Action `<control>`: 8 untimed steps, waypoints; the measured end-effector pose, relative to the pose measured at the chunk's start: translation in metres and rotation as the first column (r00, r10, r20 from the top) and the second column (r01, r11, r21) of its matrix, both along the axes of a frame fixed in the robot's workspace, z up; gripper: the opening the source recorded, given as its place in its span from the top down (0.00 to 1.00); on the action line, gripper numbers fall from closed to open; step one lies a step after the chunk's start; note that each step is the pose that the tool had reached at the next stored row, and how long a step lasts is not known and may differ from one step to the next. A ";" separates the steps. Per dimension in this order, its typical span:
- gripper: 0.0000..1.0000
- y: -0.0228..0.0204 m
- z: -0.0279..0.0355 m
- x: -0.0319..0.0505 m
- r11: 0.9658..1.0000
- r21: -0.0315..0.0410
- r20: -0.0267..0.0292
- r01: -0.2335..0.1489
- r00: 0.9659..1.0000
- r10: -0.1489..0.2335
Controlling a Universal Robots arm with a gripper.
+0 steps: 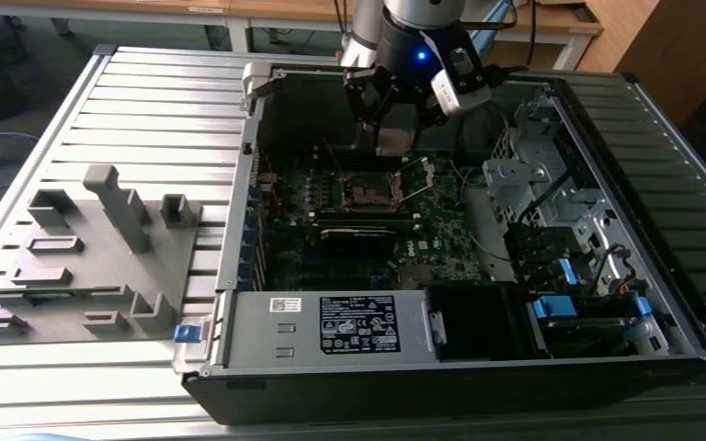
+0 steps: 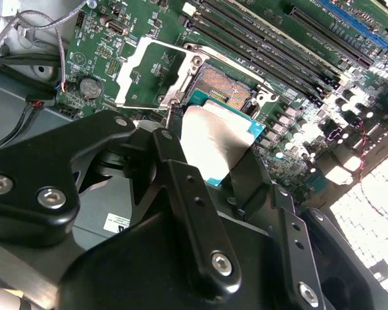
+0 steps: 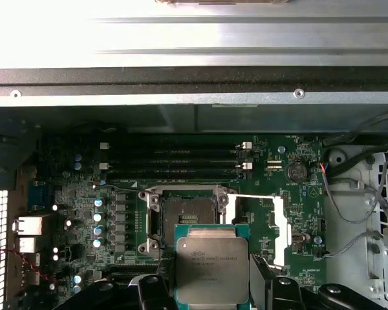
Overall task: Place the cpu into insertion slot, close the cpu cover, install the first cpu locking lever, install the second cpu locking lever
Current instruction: 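Place the cpu into insertion slot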
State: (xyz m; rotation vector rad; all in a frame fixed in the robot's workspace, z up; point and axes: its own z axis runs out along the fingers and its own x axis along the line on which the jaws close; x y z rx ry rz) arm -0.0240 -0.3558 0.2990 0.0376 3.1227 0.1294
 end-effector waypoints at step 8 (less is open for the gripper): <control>0.46 0.0000 -0.0014 0.0000 0.998 0.000 0.000 0.064 0.998 -0.064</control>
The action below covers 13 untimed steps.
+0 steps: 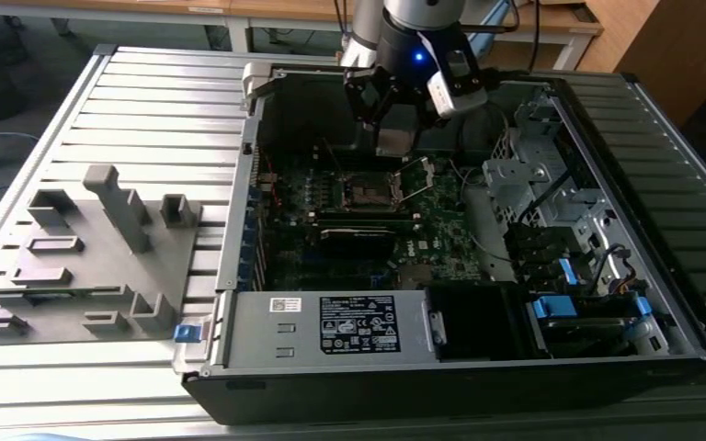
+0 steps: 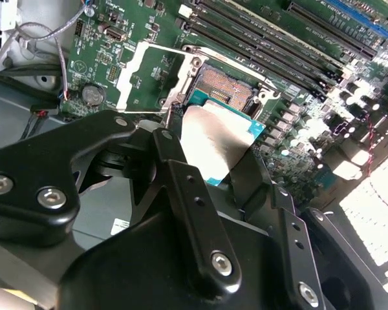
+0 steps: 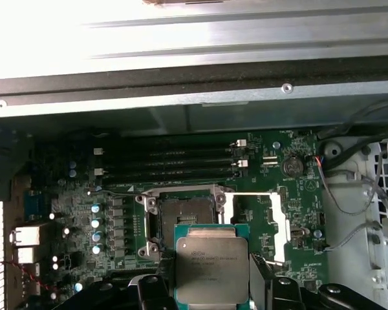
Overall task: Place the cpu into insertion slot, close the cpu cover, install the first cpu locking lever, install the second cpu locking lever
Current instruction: 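Place the cpu into insertion slot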
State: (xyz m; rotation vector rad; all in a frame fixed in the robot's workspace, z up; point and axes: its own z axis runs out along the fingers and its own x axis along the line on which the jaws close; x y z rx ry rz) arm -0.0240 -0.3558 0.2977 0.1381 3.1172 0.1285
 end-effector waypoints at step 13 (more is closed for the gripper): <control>0.46 0.0000 -0.0015 0.0000 1.000 0.000 0.000 0.025 1.000 -0.025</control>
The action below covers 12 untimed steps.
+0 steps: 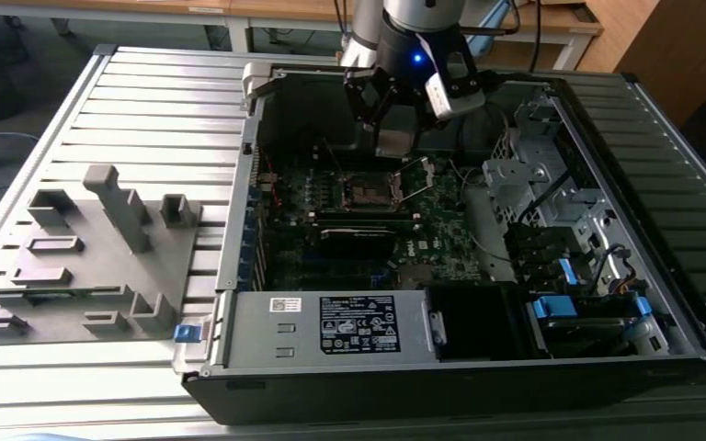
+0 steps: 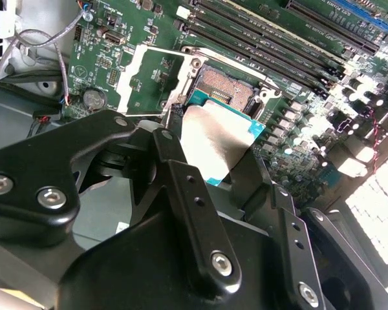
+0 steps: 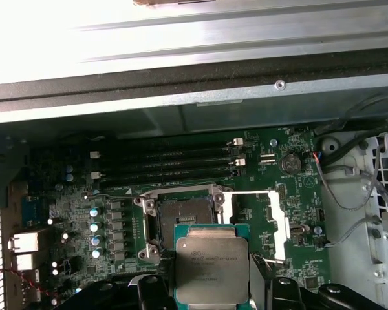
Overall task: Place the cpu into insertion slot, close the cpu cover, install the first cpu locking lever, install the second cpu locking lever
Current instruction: 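Place the cpu into insertion slot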
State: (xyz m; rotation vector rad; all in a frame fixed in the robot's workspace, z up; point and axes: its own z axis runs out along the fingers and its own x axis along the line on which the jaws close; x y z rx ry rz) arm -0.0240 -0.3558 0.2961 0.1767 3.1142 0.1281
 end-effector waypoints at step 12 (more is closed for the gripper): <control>0.46 0.0000 -0.0023 -0.0019 1.000 0.000 0.001 0.000 1.000 0.000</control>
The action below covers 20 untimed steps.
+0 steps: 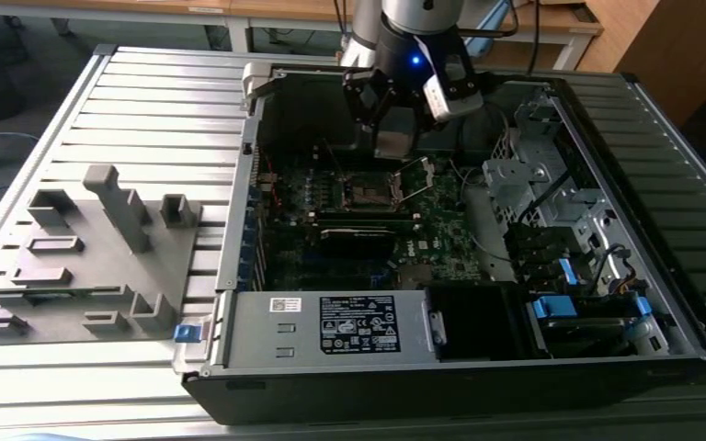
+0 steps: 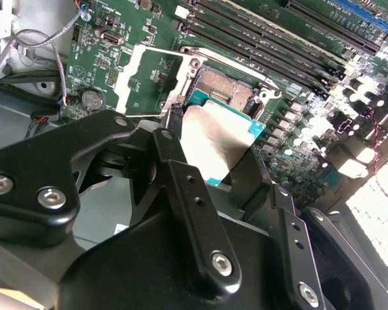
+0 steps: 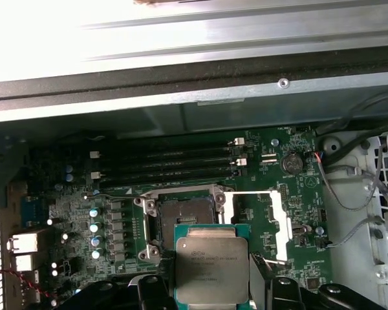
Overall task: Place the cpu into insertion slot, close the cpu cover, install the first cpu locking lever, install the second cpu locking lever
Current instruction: 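Place the cpu into insertion slot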
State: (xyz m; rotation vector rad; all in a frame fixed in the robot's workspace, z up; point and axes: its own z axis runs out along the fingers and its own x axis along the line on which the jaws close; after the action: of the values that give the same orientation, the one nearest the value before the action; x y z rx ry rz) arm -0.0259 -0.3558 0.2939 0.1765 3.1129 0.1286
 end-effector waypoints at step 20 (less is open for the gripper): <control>0.46 0.0000 -0.0262 -0.0196 1.000 0.000 0.025 -0.005 1.000 0.005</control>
State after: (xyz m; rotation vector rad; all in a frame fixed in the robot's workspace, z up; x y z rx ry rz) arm -0.0455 -0.3558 0.2677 0.1658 3.0883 0.1295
